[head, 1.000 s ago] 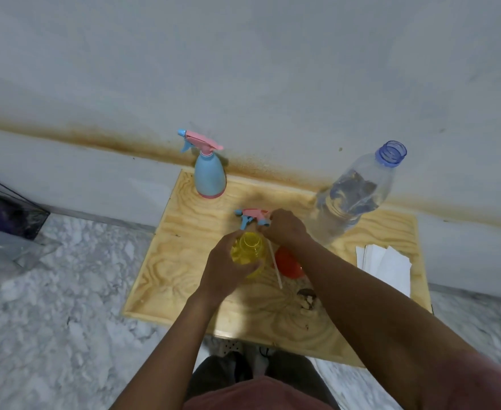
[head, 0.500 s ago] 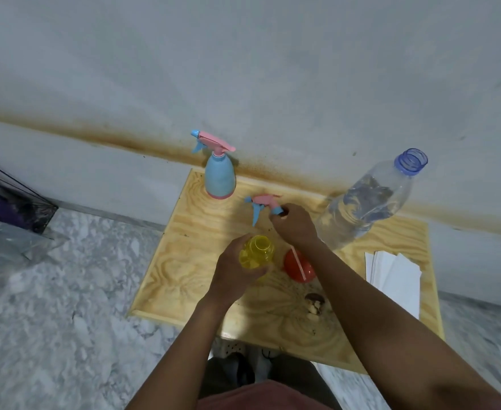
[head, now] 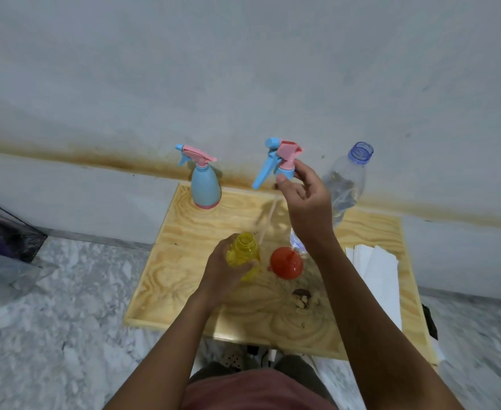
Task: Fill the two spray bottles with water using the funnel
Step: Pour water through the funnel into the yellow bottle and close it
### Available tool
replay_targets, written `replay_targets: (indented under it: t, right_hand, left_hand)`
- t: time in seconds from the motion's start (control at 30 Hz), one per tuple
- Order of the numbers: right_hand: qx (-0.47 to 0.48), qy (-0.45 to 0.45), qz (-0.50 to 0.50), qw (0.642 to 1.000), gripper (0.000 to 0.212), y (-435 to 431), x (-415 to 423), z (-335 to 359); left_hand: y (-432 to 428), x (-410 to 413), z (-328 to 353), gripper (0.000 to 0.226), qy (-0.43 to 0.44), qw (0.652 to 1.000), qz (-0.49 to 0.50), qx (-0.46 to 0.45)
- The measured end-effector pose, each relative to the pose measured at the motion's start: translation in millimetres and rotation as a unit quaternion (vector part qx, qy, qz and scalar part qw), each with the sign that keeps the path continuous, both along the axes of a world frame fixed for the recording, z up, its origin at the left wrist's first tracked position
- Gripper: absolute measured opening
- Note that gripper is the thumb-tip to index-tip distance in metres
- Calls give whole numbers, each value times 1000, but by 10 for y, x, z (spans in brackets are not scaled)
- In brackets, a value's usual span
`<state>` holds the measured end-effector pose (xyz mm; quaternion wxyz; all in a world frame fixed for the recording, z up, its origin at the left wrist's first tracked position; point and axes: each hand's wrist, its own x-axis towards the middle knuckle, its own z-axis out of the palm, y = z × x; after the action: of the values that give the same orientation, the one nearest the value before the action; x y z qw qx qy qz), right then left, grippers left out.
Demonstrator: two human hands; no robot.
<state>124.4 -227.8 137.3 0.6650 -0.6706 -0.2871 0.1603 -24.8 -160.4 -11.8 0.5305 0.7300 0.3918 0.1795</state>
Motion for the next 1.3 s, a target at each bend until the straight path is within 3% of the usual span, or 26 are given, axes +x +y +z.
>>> replay_targets:
  t: [0.17, 0.5, 0.67, 0.93, 1.1, 1.3]
  right_hand:
    - [33, -40, 3, 999, 33, -59, -153, 67]
    - [-95, -87, 78, 989, 32, -120, -361, -377]
    - [-131, -90, 86, 983, 36, -146, -392, -542]
    - [-116, -24, 97, 988, 36, -94, -457, -461]
    - [-107, -34, 102, 989, 35, -66, -454, -351]
    - [-79, -26, 88, 993, 33, -4, -429, -260]
  left_hand:
    - [9, 3, 46, 52, -1, 999, -19, 33]
    - [-20, 20, 142, 50, -10, 998, -16, 65]
    - [-28, -15, 239, 32, -32, 995, -28, 86]
    - [63, -44, 550, 58, -106, 994, -7, 21]
    - [79, -60, 660, 63, -138, 990, -4, -15]
    - [127, -49, 766, 77, -122, 992, 8, 16]
